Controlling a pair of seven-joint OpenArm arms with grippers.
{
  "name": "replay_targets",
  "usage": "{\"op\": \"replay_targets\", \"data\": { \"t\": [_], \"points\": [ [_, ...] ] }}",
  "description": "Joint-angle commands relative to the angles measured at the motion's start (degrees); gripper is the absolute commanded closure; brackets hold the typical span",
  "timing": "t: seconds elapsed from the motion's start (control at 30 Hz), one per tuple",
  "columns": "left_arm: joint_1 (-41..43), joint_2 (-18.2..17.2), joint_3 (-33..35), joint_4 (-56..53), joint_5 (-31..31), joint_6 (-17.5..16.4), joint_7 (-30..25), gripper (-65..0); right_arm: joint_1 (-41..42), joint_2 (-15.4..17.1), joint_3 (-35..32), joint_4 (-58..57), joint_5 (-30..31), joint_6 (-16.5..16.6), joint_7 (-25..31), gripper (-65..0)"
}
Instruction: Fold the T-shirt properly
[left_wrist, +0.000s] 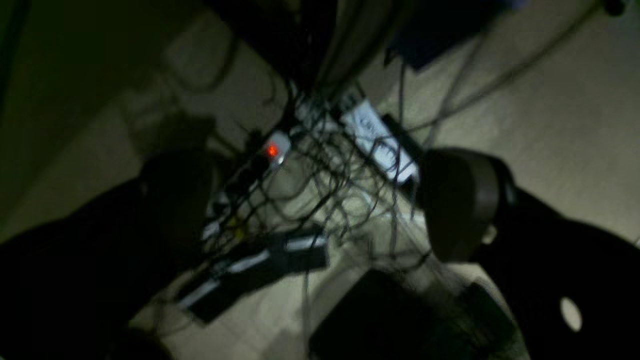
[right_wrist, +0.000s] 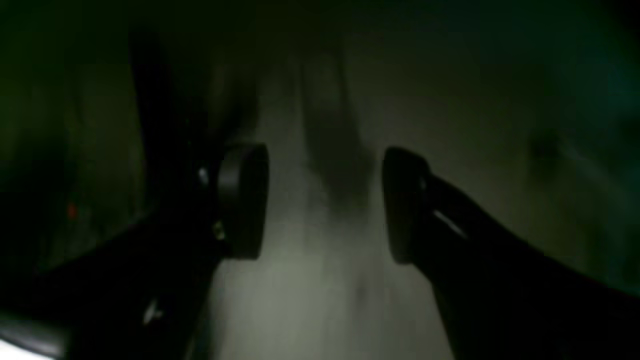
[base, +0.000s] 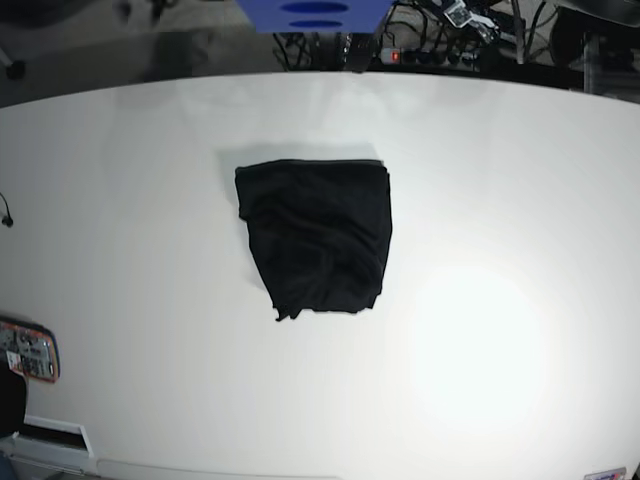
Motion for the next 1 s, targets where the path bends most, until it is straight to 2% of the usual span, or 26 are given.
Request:
{"op": "replay_targets", "data": {
  "t": [0.0, 0.07, 0.1, 0.23, 0.3, 0.33, 0.37, 0.43, 0.47, 0.5, 0.53, 0.6, 0.8, 0.97],
  "points": [
    [0.0, 0.6, 1.1, -1.8, 1.0, -0.4, -0.6, -65.0, -2.7, 0.0, -0.3, -2.8, 0.3, -0.2, 0.4, -34.8],
    [-1.7, 1.4, 2.7, -2.3, 1.0, -0.4, 0.8, -65.0, -1.2, 0.0, -0.6, -5.3, 0.3, -0.2, -1.6, -34.8],
    [-2.3, 1.6, 3.1, -2.3, 1.0, -0.4, 3.3, -65.0, -0.9, 0.0, -0.6, -5.6, 0.2, -0.2, -3.4, -34.8],
    [-2.9, 2.7, 7.0, -0.4, 1.0, -0.4, 16.2, -65.0, -0.8, 0.0, -0.6, -4.4, 0.2, -0.2, -8.3, -34.8],
    [-2.8, 3.7, 8.3, 0.6, 0.6, -0.4, 26.2, -65.0, -0.8, -0.1, -1.0, -4.7, 0.1, -0.2, -14.4, -34.8],
    [-3.0, 4.6, 8.2, -0.3, 0.6, -0.4, 34.2, -65.0, -0.8, -0.1, -2.0, -4.8, -0.8, -0.2, -20.6, -34.8],
    [-3.9, 5.5, 8.2, -1.1, 0.9, -0.4, 46.0, -65.0, -0.4, -0.1, -4.2, -5.0, -2.8, -0.2, -30.5, -34.8],
    [-6.3, 7.0, 8.4, 0.5, 0.6, -0.4, 63.5, -65.0, 2.1, -0.1, -9.2, -5.3, -7.3, -0.2, -51.5, -34.8],
    [-6.4, 7.3, 8.4, 2.1, 0.5, -0.4, 67.6, -65.0, 3.5, -0.1, -11.5, -5.1, -9.1, -0.2, -59.5, -34.8],
    [-6.3, 7.3, 8.3, 4.0, 0.5, -0.4, 68.4, -65.0, 4.9, -0.1, -13.5, -4.5, -10.6, -0.2, -64.8, -34.8],
    [-5.6, 7.1, 8.0, 5.6, 0.4, -0.4, 68.3, -65.0, 5.9, -0.1, -15.4, -3.1, -11.4, -0.2, -67.4, -34.8],
    [-5.2, 6.6, 8.0, 7.0, 0.3, -0.4, 68.4, -65.0, 6.7, -0.2, -17.5, -0.5, -11.4, -0.2, -67.0, -34.8],
    [-7.4, 7.1, 5.2, 5.7, -4.4, -0.4, 69.9, -65.0, 6.8, -1.0, -15.1, 0.6, -11.4, -0.2, -68.5, -34.8],
    [-7.7, 8.1, 5.4, 5.7, -4.6, -0.4, 69.5, -65.0, 6.8, -0.8, -13.5, 0.7, -11.4, -0.2, -68.6, -34.8]
  ]
}}
